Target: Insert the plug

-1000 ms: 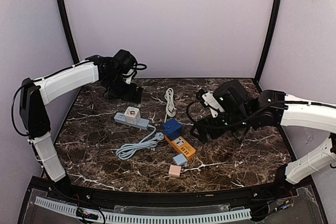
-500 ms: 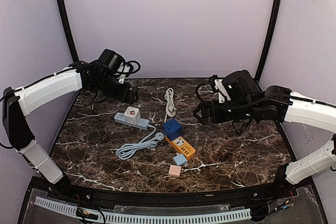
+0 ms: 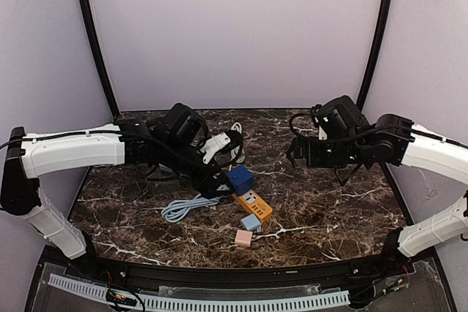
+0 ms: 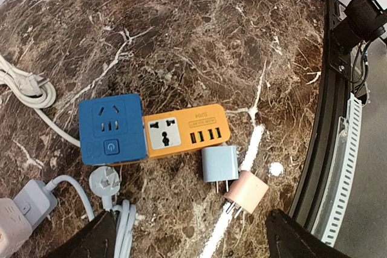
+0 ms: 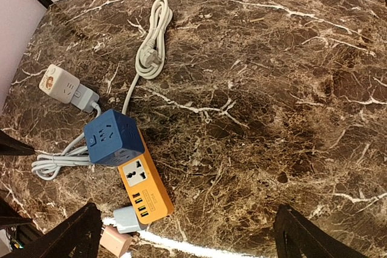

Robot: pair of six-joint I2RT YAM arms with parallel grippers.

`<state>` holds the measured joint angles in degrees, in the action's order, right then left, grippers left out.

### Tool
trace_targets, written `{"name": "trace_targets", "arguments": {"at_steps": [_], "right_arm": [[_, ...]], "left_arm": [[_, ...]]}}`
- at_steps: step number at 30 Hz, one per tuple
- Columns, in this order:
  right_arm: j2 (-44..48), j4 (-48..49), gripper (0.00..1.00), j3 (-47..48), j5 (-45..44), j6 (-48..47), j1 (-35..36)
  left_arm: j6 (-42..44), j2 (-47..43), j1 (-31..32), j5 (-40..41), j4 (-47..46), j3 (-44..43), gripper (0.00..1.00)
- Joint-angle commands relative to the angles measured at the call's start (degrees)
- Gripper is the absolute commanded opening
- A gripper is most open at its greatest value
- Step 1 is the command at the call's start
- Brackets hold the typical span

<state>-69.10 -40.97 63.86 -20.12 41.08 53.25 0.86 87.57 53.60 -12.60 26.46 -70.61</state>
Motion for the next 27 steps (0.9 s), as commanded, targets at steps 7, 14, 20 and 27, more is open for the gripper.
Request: {"name": "trace_targets", "arguments": {"at_steps": [7,14,20,27], "right_arm": [[2.7,-3.3,0.99,3.5,-2.4,0.8,-0.5],[6.7,-5.1,0.99,2.0,-2.6,1.8,-0.5],[6.8,-6.9,0.99,2.9,-2.5,1.1,-0.6],[6.5,-7.5,0.99,3.2,-1.8,2.0,-0.6]], "left_arm": [[4.8,7.8,7.0,-1.0,-5.8,-1.2,0.77],[6.6,13.2,8.8,2.5,-4.4,-3.0,0.66],[5.9,16.0,9.6,5.8,-5.7,-3.0,0.57],[5.8,19.6,10.3,7.8,-7.2,-2.4,0.50]]}}
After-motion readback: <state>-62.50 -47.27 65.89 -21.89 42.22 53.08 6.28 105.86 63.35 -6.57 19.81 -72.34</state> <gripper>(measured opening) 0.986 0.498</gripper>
